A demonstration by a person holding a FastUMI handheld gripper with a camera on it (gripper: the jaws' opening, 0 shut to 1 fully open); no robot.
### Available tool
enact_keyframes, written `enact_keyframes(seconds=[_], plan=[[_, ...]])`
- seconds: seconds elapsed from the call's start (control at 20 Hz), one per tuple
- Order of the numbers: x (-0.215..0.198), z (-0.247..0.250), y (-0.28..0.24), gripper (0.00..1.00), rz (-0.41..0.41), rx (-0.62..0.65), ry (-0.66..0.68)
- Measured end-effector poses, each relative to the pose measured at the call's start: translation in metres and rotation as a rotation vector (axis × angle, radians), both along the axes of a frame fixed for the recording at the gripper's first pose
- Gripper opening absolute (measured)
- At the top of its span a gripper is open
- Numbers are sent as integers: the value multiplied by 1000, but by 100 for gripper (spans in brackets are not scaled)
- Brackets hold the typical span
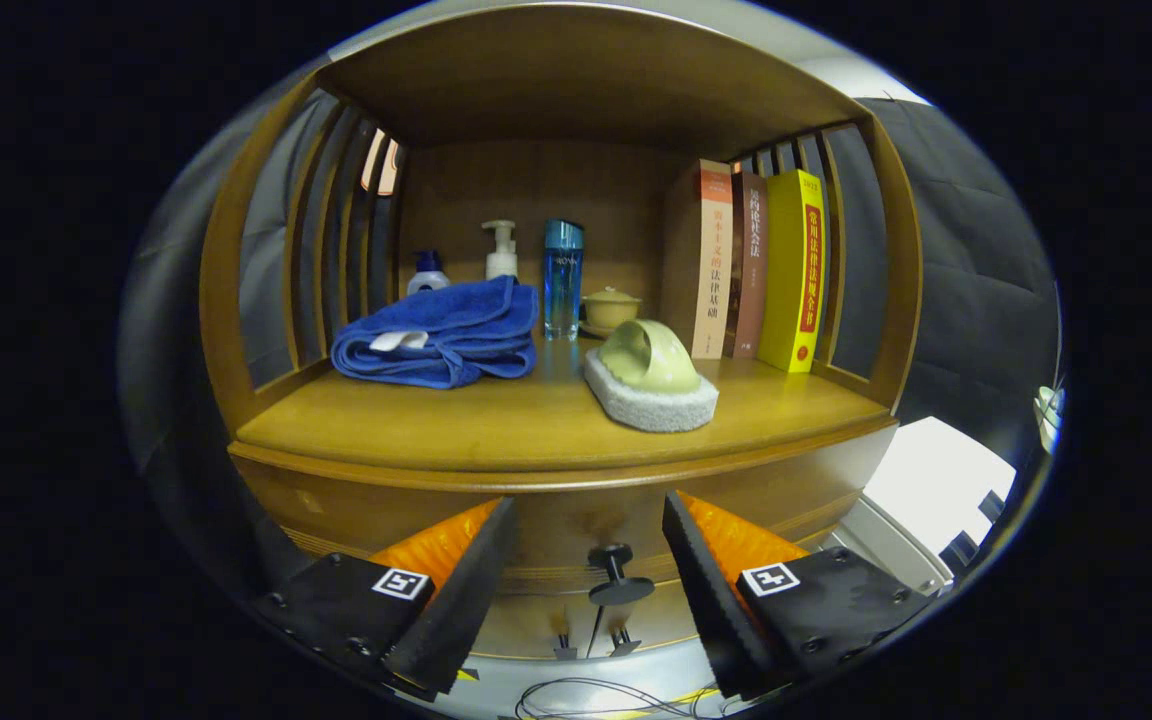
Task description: Pull open the drawer, take out the items inside it, and place them on the countertop above the cabinet.
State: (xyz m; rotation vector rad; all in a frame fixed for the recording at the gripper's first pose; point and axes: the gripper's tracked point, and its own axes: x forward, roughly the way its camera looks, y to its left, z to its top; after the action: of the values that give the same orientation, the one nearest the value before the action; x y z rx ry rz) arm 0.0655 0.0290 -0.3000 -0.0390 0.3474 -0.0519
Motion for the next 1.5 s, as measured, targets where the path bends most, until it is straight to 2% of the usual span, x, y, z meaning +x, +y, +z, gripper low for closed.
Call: enact_keyframes(seconds=[0.3,0.75,1.1,1.5], plan=[[6,77,3,98,44,-36,-95],[17,175,15,98,92,1,-183],[25,199,18,98,107,12,-202],[29,199,27,98,132,21,-208]])
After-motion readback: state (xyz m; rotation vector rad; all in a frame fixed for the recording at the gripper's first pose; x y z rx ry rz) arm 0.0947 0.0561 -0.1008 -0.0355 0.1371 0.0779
